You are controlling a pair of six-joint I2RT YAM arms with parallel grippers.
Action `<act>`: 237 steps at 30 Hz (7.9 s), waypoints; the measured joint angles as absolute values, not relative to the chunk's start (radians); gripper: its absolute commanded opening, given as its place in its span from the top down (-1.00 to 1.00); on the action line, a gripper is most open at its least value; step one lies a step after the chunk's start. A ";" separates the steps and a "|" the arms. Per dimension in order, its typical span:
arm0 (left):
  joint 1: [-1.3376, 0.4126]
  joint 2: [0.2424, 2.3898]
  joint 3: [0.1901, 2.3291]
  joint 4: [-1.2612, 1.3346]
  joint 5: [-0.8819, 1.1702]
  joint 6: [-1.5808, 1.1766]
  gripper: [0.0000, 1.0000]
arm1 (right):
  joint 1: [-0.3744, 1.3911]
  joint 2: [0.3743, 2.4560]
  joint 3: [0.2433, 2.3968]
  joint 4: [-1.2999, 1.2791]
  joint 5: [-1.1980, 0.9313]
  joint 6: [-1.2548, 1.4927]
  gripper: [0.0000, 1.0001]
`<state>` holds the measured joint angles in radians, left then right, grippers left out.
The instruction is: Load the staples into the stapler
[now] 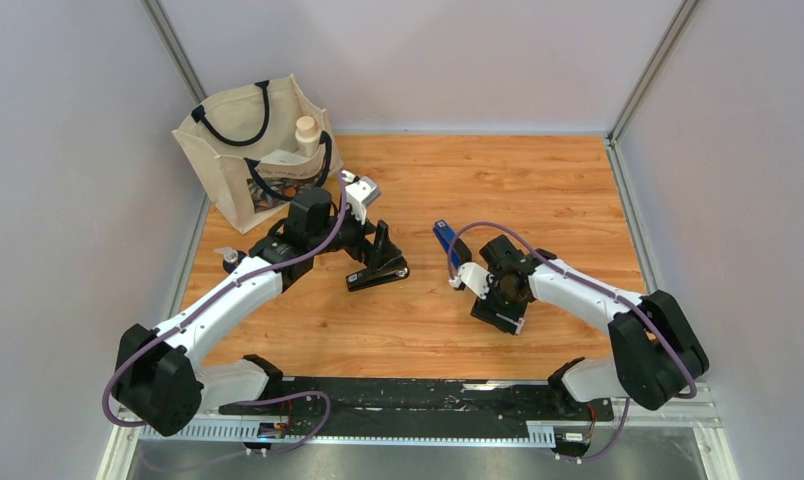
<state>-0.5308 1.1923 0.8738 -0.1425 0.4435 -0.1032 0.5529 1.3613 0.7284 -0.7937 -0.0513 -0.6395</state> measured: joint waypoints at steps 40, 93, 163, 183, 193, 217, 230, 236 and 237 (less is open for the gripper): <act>-0.531 1.285 0.856 -0.121 0.471 -0.138 -0.93 | 0.553 1.396 0.725 -0.796 -0.110 -0.660 0.14; -0.740 1.981 1.142 0.057 0.899 -0.643 -0.63 | 0.717 1.052 0.701 -0.661 -0.174 -0.637 0.13; -0.805 2.026 1.174 0.056 0.899 -0.636 -0.48 | 0.776 1.084 0.676 -0.655 -0.070 -0.581 0.11; -0.765 1.999 1.147 0.088 0.910 -0.647 -0.32 | 0.776 1.079 0.668 -0.579 -0.036 -0.584 0.13; -0.751 1.967 1.107 0.190 0.951 -0.706 -0.22 | 0.762 1.079 0.668 -0.562 -0.027 -0.584 0.12; -0.751 1.964 1.120 0.092 0.904 -0.640 -0.13 | 0.758 1.077 0.668 -0.565 -0.057 -0.585 0.13; -0.752 1.964 1.146 0.056 0.889 -0.603 0.19 | 0.758 1.077 0.668 -0.586 -0.085 -0.588 0.13; -0.752 1.964 1.151 0.040 0.886 -0.596 0.17 | 0.758 1.077 0.668 -0.586 -0.088 -0.589 0.13; -0.753 1.964 1.152 0.038 0.885 -0.596 0.17 | 0.758 1.077 0.668 -0.586 -0.088 -0.588 0.13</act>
